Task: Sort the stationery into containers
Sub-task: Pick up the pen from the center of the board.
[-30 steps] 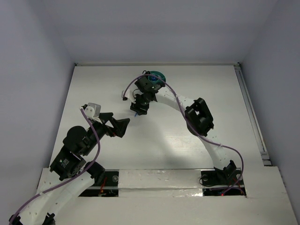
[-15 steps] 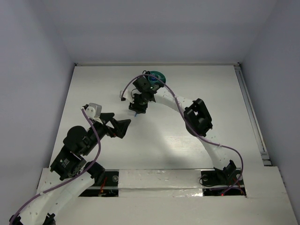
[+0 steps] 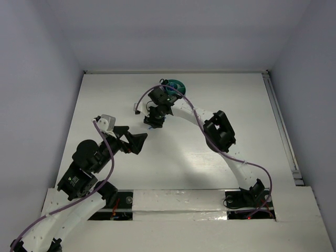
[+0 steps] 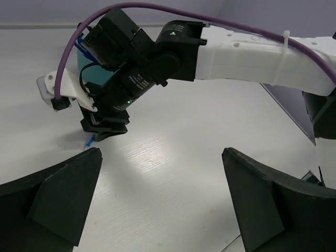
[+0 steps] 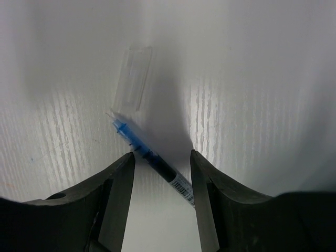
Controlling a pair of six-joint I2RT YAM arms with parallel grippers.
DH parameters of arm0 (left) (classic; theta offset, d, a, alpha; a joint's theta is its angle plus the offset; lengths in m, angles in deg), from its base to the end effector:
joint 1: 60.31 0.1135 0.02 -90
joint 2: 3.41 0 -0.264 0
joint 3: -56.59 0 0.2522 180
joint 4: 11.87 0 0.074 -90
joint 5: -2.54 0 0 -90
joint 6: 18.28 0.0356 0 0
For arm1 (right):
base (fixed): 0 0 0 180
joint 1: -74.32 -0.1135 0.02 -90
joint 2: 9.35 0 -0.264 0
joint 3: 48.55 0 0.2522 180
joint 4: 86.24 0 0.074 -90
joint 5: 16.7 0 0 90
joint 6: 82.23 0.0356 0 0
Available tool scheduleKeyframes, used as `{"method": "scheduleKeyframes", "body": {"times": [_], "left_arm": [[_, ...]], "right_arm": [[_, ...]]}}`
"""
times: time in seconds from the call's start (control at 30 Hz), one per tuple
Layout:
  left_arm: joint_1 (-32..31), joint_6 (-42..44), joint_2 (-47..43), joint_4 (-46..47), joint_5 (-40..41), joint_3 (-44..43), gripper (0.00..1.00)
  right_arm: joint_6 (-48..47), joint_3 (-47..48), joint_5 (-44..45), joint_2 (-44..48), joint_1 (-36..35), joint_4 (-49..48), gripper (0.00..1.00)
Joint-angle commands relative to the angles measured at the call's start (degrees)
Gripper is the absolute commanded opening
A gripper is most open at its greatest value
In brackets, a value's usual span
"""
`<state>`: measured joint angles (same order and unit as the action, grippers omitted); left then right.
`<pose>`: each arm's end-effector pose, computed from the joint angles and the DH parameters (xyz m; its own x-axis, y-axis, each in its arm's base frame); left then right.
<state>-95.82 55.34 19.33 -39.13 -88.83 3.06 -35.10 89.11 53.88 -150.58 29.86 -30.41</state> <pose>0.0830 -0.0603 0.3514 -0.1211 -0.2599 -0.9580 0.5899 0.7574 -0.2801 0.3716 0.3813 0.1705 0.0813 -0.8192 -0.5678 -0.9906 -0.0037 -0.1366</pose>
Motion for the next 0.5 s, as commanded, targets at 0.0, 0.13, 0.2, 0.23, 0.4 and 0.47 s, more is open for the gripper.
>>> {"method": "scheduleKeyframes", "body": {"times": [0.0,0.13,0.2,0.23,0.4,0.47], "left_arm": [[0.4,0.6,0.0,2.9,-0.7,0.3,0.99],[0.4,0.6,-0.5,3.0,-0.9,0.3,0.99],[0.4,0.6,-0.4,3.0,-1.0,0.4,0.99],[0.4,0.5,-0.3,3.0,-1.0,0.4,0.99],[0.4,-0.5,-0.5,2.8,-0.6,0.5,0.99],[0.4,-1.3,-0.7,2.9,-0.5,0.6,0.99]], "right_arm": [[-0.7,-3.2,1.5,1.9,-0.6,2.8,0.52],[3.3,-10.9,-1.5,8.0,-0.6,0.8,0.49],[5.9,-15.8,-2.6,11.1,-0.6,-0.5,0.44],[7.0,-17.4,-3.5,12.0,-0.6,-1.1,0.41],[16.5,-28.9,-4.4,16.3,-1.8,-9.0,0.23],[19.3,-32.8,-4.5,18.7,-2.5,-14.7,0.21]]}}
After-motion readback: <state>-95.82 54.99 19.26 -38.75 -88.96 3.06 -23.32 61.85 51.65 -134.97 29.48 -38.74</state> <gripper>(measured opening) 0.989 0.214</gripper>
